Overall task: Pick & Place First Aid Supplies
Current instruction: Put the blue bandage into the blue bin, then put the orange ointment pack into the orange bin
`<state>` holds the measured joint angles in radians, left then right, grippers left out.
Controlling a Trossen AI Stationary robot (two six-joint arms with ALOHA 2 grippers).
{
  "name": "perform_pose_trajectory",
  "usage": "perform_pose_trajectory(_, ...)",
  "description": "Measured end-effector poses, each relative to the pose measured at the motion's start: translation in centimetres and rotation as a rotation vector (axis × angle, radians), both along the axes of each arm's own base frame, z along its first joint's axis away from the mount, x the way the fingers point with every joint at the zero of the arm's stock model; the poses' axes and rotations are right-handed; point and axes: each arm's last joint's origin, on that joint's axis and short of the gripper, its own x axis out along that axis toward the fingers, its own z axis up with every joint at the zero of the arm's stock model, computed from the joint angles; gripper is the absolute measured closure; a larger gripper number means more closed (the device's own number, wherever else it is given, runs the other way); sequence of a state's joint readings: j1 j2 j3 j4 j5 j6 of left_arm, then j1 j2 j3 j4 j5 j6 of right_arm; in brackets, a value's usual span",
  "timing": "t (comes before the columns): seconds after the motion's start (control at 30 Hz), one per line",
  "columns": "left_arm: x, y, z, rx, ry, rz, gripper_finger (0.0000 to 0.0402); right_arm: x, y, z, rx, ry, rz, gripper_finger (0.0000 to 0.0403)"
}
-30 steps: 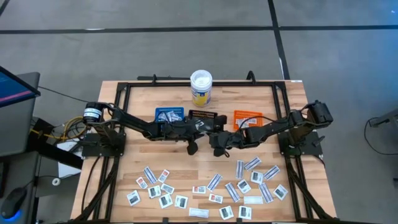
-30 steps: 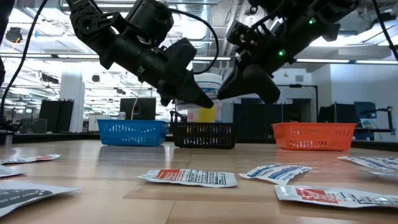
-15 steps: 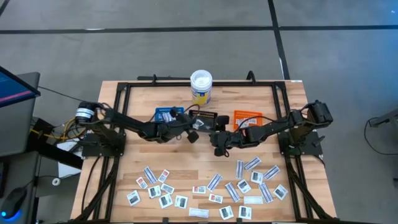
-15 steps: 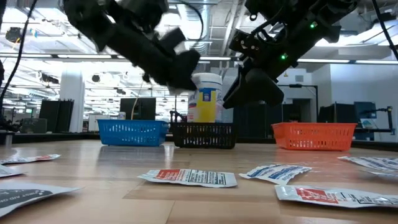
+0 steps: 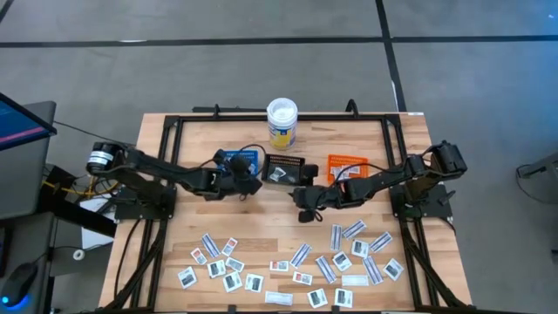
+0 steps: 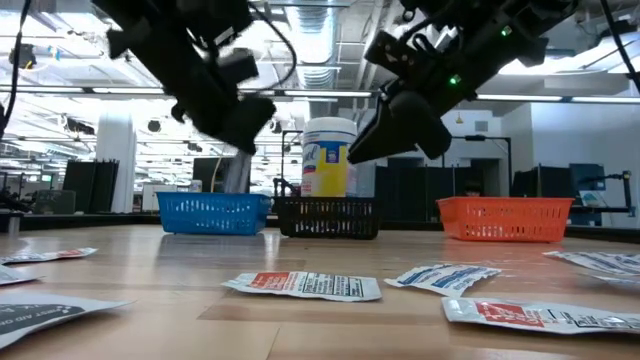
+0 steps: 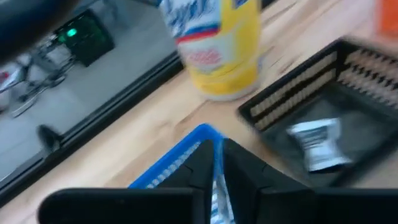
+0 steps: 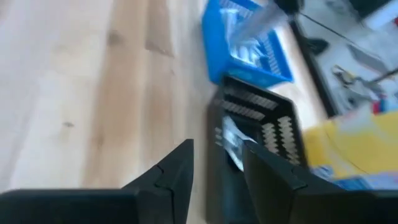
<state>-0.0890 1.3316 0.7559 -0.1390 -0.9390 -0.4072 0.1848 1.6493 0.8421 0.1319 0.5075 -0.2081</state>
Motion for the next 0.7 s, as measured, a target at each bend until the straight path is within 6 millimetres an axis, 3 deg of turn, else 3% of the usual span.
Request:
perform_pose_trajectory(0.2, 0.7, 2.3, -1.8, -0.004, 0.058, 0.094, 0.0316, 0.2, 0.4, 0.1, 0.096, -0.010, 0.119, 0.0275)
perform_pose_trajectory(0.33, 0.9, 2.3, -1.9, -0.029, 0.035, 0.089, 0.0294, 0.2, 0.6, 0.1, 0.126, -0.004, 0.158, 0.0275)
perform_pose_trajectory(0.7, -0.6, -2.6, 3.7, -0.065, -0.225, -0.222, 0.0302, 0.3, 0.7, 0.1, 0.181, -0.018, 0.170, 0.0275)
